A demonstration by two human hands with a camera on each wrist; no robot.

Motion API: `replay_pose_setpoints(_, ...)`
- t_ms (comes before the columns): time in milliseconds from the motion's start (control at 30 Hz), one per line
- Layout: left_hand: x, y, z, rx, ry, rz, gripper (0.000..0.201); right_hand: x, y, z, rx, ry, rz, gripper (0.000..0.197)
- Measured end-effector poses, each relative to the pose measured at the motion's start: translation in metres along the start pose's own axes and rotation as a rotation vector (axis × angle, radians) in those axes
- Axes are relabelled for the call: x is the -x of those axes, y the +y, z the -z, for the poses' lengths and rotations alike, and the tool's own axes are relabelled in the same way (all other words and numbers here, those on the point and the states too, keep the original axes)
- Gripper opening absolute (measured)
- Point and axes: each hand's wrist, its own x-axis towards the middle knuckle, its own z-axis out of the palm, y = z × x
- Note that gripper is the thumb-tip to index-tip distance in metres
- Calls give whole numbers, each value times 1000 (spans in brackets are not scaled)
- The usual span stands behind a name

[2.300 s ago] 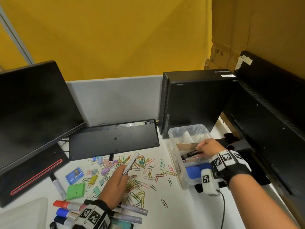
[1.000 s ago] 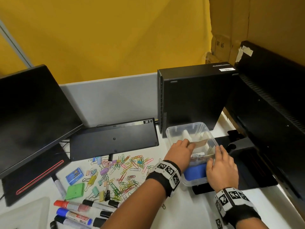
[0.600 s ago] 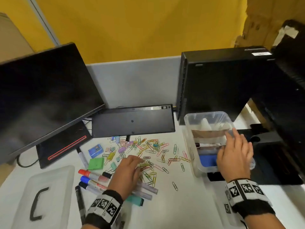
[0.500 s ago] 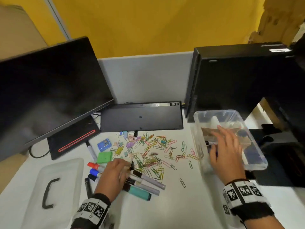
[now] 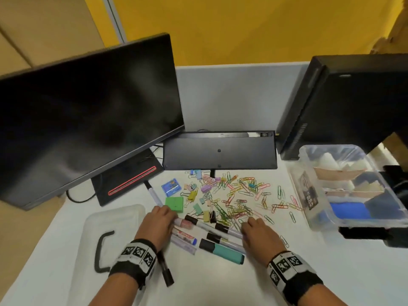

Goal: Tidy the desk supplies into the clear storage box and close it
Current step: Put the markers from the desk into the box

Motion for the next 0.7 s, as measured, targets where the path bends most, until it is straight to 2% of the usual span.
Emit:
replay_pose_setpoints(167,-16,-7,2,-77,-55,-87,23,0,-4,-3,-51,34,-123,22)
replay_pose_setpoints(300,-21,-11,1,-132,-67,-124,27,9,-9,5,-286,79,-238,7)
replay_pose_setpoints(433,-20,-14,0,-135,-80,-142,27,22,-12,6,-416,31,-164,7)
replay_pose_setpoints(567,-19,-12,8,-87,-35,-144,28,28,-11,1,-368,-73,-104,26)
replay_pose_setpoints(700,-18,2,17,40,-36,-238,36,24,-5,-10,-295,-57,-87,28)
